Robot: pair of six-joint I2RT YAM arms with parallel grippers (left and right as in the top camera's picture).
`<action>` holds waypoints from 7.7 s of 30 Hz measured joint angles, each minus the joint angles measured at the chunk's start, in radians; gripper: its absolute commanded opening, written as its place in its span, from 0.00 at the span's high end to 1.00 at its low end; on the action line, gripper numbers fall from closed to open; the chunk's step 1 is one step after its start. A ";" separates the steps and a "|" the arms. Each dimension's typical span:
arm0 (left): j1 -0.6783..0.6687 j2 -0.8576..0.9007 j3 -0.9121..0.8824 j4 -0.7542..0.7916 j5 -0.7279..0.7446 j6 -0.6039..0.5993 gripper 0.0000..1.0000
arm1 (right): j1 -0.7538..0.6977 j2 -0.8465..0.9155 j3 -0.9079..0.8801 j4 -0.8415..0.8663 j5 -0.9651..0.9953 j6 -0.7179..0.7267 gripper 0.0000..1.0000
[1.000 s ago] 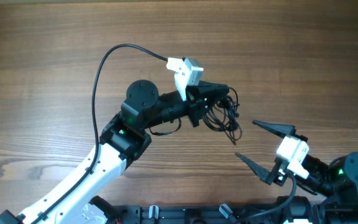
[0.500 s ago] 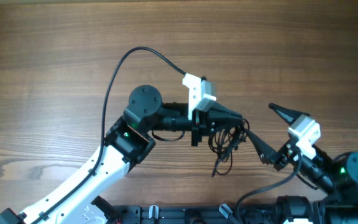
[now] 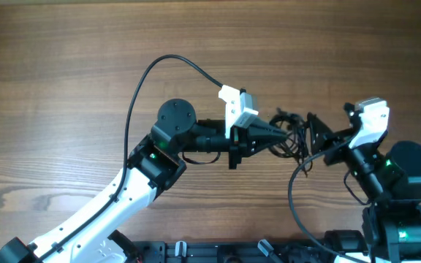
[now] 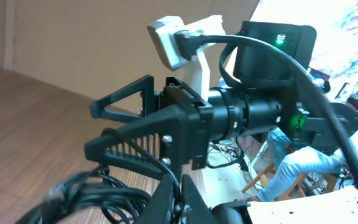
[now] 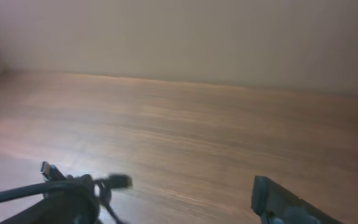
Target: Untangle cables
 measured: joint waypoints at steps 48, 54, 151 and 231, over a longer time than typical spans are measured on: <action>-0.251 0.613 0.001 -0.085 -0.531 -0.585 0.09 | -0.016 0.056 0.000 -0.047 0.306 0.461 0.00; -0.297 0.617 0.001 -0.013 -0.549 -0.589 0.17 | -0.016 0.056 0.000 -0.048 0.296 0.496 0.00; 0.344 0.154 0.151 -0.382 0.467 0.155 0.96 | -0.016 0.056 0.000 0.020 -0.339 -0.044 0.01; 0.253 0.151 0.148 0.037 0.329 -0.048 0.96 | -0.016 0.056 0.000 0.142 -0.580 0.280 0.39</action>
